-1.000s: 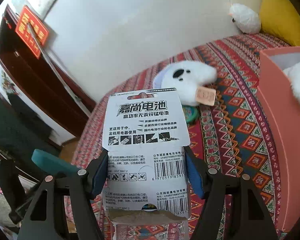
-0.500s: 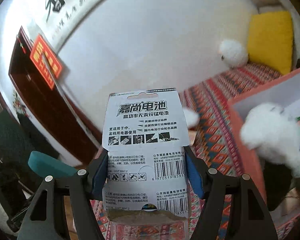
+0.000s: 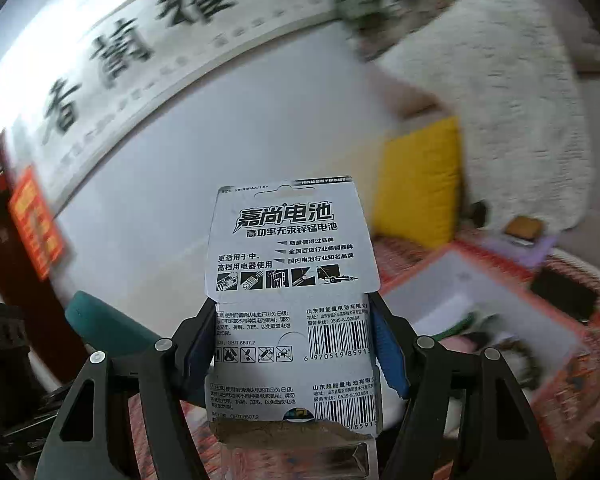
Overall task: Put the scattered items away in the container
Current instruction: 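Carry the battery card and teal case to the pink box and release both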
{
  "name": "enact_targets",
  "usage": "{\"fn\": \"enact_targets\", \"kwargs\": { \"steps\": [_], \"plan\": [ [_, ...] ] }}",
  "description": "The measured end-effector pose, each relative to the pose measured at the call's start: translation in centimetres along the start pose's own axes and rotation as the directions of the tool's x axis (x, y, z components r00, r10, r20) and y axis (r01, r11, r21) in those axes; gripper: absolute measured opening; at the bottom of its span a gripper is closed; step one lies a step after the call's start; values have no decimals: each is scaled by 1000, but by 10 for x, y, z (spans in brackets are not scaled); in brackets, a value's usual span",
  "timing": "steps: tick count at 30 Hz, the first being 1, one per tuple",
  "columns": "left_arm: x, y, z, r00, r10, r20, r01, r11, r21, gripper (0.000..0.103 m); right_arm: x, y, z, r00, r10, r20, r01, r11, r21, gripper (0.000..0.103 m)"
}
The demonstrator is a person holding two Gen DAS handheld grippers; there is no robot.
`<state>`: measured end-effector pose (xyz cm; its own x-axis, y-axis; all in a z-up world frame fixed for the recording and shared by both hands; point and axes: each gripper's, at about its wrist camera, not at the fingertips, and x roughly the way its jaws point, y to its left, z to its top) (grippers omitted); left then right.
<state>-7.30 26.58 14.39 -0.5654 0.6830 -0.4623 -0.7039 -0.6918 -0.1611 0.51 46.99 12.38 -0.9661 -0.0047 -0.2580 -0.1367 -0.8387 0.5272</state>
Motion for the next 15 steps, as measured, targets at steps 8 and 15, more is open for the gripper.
{"fn": "enact_targets", "kwargs": {
  "steps": [8,15],
  "plan": [
    [98,-53,15,993,-67,-102,71,996,45,67,12,-86,14,993,-116,-32,119,987,107,72],
    [151,-59,19,985,-46,-166,47,999,2,71,45,-112,-1,982,-172,-76,180,976,123,92]
  ]
}}
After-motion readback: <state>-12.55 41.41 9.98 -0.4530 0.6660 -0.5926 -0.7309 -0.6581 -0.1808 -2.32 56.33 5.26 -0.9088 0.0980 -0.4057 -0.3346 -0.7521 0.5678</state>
